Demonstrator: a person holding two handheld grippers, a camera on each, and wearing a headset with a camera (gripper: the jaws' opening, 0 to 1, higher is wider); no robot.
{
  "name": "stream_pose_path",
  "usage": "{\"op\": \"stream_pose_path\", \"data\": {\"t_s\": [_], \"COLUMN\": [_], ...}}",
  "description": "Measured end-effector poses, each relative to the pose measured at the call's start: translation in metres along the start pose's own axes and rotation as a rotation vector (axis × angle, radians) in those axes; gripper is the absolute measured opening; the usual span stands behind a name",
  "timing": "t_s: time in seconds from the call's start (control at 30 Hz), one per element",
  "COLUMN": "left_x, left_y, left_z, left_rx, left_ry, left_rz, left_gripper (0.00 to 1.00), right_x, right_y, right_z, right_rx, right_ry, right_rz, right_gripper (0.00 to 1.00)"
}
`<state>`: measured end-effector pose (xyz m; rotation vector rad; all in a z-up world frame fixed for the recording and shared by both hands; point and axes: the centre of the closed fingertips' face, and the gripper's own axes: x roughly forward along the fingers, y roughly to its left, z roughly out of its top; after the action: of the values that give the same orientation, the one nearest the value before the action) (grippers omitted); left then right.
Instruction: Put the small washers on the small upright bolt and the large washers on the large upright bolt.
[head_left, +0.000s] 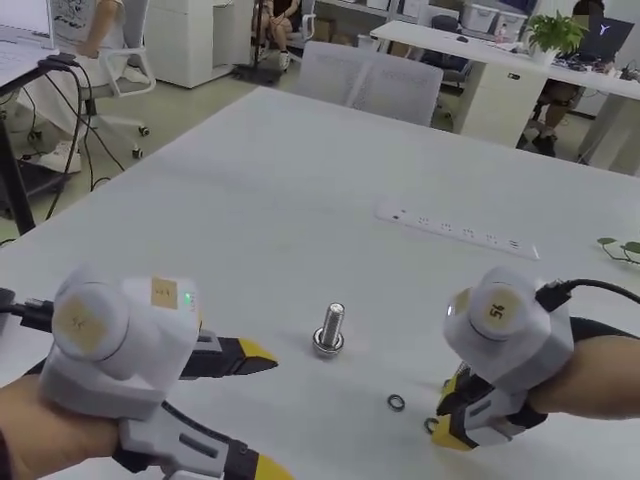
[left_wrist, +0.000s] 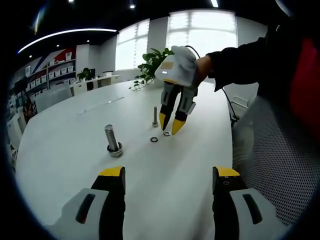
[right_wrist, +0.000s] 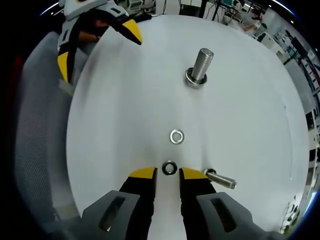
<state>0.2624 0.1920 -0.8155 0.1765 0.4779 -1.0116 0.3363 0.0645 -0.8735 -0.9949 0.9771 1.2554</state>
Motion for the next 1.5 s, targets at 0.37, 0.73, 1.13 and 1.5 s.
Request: {"op": "stream_pose_path", "data": {"t_s": [0.37, 0.73, 1.13, 1.5], "left_x": [0.0009, 0.0002, 0.0006, 0.0017], "left_y": [-0.0021, -0.0029, -0.0042, -0.0044], "left_z": [-0.0019, -0.0031, -0.0039, -0.0048], "left_rx": [-0.003, -0.005, -0.008, -0.010], "left_ry": [0.006, 0.008, 0.012, 0.014], "left_rz": [-0.005, -0.006, -0.013, -0.018], "left_gripper": [0.70, 0.70, 0.70, 0.70], "right_x": [0.0028, 0.0033, 0.0030, 0.0034], "right_y": [0.0018, 0.0028, -0.0004, 0.0003], "right_z": [-0.0001, 0.0002, 0.0002, 0.0007], "right_rx": [-0.003, 0.021, 0.026, 0.028], "right_ry": [0.001, -0.003, -0.008, -0.019], "right_rz": [0.004, 0.022, 0.021, 0.014], "right_gripper": [0.19, 0.18, 0.15, 0.14]}}
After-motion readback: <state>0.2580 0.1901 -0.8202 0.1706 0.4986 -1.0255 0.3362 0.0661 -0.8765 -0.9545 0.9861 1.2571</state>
